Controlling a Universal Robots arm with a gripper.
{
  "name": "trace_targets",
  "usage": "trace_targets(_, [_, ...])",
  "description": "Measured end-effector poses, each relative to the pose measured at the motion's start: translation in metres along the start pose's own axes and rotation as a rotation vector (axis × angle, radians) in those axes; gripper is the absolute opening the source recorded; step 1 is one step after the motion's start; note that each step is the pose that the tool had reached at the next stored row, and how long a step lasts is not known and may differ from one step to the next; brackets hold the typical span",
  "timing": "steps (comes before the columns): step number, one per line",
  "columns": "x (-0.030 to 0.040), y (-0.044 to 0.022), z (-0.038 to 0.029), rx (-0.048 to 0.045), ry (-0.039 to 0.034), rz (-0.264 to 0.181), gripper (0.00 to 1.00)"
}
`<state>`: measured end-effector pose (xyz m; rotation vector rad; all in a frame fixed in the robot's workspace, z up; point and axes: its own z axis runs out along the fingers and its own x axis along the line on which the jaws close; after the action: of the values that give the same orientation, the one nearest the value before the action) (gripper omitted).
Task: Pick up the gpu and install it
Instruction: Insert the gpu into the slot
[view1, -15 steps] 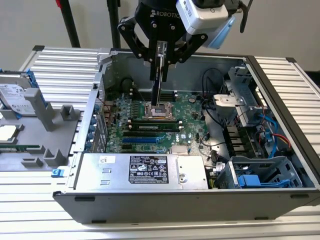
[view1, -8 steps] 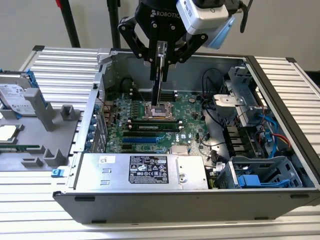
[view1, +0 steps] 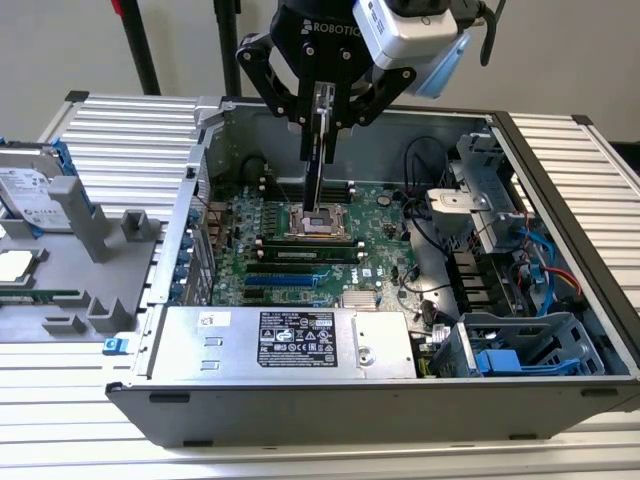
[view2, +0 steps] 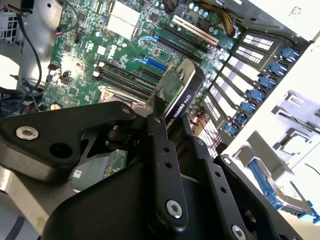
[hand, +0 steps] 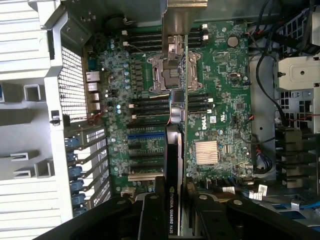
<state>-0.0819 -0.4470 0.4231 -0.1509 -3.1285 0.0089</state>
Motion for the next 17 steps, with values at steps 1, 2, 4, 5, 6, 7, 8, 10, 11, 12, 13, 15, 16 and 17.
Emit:
trace_targets(1, [0.0000, 0.0000, 0.0000, 0.0000, 0.0000, 0.000, 0.00])
trace_targets(2, [0.0000, 0.0000, 0.0000, 0.0000, 0.0000, 0.000, 0.00])
trace_targets(4, [0.0000, 0.0000, 0.0000, 0.0000, 0.0000, 0.000, 0.00])
trace_targets(5, [-0.0001, 0.0000, 0.0000, 0.0000, 0.0000, 0.000, 0.00])
trace_targets(6, [-0.0001, 0.0000, 0.0000, 0.0000, 0.0000, 0.000, 0.00])
trace_targets(7, [-0.0001, 0.0000, 0.0000, 0.0000, 0.0000, 0.000, 0.00])
trace_targets(8, [-0.0001, 0.0000, 0.0000, 0.0001, 0.0000, 0.000, 0.00])
trace_targets(10, [-0.0001, 0.0000, 0.0000, 0.0000, 0.0000, 0.000, 0.00])
trace_targets(11, [-0.0002, 0.0000, 0.0000, 0.0000, 0.0000, 0.000, 0.00])
trace_targets(12, [-0.0003, 0.0000, 0.0000, 0.0000, 0.0000, 0.000, 0.00])
trace_targets(13, [-0.0004, 0.0000, 0.0000, 0.0000, -0.0001, 0.000, 0.00])
trace_targets(15, [-0.0005, 0.0000, 0.0000, 0.0000, 0.0000, 0.000, 0.00])
trace_targets(16, [-0.0005, 0.0000, 0.0000, 0.0000, 0.0000, 0.000, 0.00])
trace_targets(17, [-0.0005, 0.0000, 0.0000, 0.0001, 0.0000, 0.000, 0.00])
